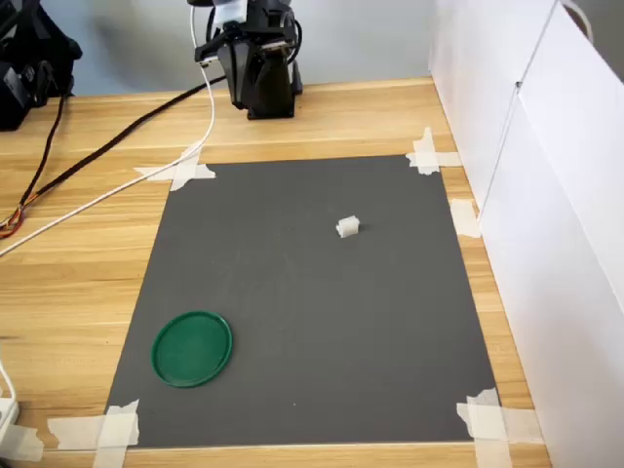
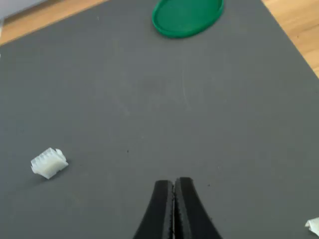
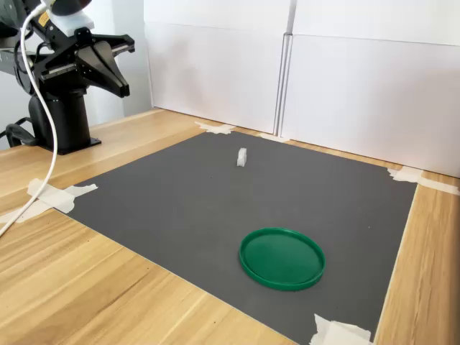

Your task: Grasp a white terminal and put it in the green lid.

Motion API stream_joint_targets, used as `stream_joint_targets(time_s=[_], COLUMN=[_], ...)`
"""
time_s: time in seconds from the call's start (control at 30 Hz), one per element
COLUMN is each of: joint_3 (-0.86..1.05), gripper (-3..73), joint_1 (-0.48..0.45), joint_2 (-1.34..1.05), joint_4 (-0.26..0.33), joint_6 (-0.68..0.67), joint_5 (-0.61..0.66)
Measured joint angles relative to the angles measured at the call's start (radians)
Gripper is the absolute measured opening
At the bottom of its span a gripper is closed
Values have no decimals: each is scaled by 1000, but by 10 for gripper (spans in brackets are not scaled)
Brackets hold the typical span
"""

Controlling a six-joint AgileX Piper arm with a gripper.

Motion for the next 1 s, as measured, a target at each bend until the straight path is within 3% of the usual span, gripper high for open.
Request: stream_joint_targets(time_s=[0.37,0.73,1.0], joint_3=[-106,-120,-308], gripper=[-21,-21,-21], joint_1=[0,0,0], joint_2=[261,323,519], joint_4=[3,8,124], joint_6=[0,-20,-34], joint_5=[-9,-13,17])
